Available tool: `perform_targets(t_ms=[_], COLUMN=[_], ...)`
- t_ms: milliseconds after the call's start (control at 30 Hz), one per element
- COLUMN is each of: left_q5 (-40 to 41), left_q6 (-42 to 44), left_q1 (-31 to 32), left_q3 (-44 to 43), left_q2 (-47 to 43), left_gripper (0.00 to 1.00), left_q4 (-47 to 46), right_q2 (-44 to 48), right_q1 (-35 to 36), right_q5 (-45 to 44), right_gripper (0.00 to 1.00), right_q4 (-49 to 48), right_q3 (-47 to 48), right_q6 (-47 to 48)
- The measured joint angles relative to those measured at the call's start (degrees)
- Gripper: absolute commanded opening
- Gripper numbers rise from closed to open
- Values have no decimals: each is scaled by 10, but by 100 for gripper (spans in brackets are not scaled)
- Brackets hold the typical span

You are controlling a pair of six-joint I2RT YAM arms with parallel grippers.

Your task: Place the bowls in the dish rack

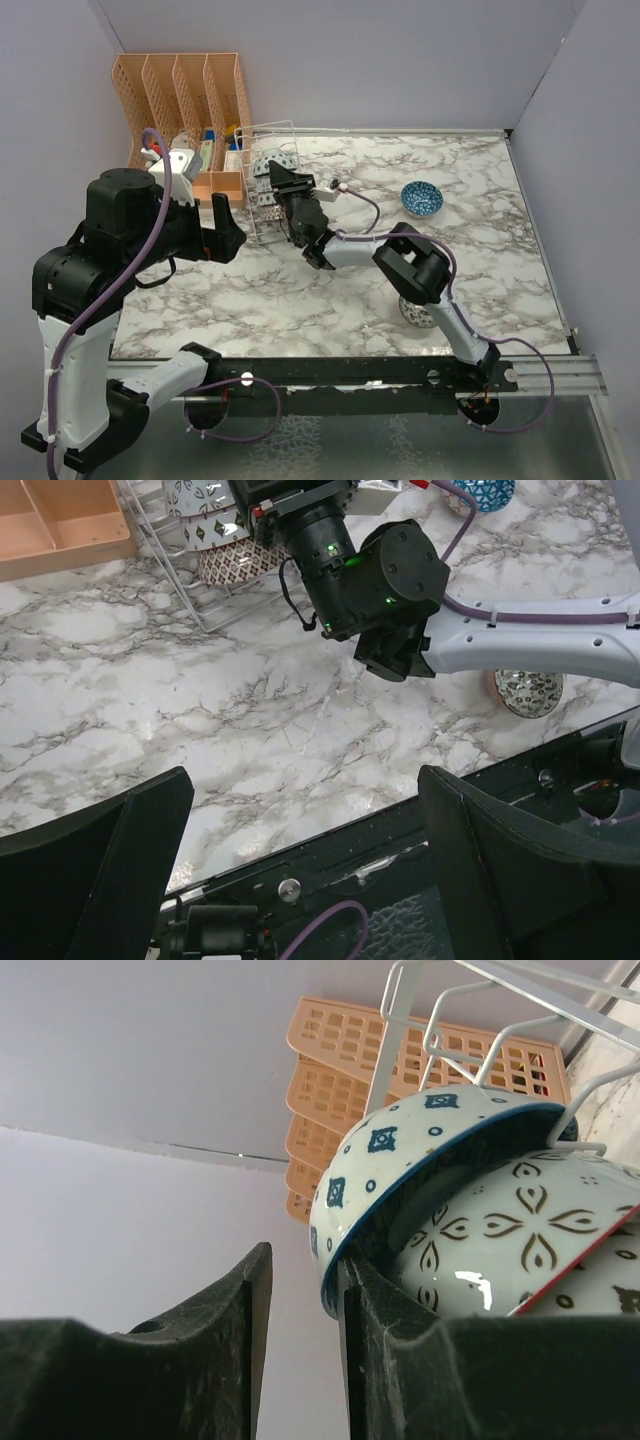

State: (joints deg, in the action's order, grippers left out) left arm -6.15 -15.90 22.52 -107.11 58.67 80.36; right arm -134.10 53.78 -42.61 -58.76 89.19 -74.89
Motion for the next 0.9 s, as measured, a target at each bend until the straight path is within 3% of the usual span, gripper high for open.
perform_targets(t_ms=[367, 900], left_q5=[0, 0], left_q6=[0, 0], left_q1=[0, 0], left_q3=[3, 5], left_q2=[5, 6], left_gripper=[98, 98], left_q4=[-8, -14], right_q2=[39, 131], right_q1=[0, 0], right_q5=[13, 56], right_gripper=[42, 43], right_q4=[24, 100], right_q3=[-51, -148], right_q6=[-64, -162])
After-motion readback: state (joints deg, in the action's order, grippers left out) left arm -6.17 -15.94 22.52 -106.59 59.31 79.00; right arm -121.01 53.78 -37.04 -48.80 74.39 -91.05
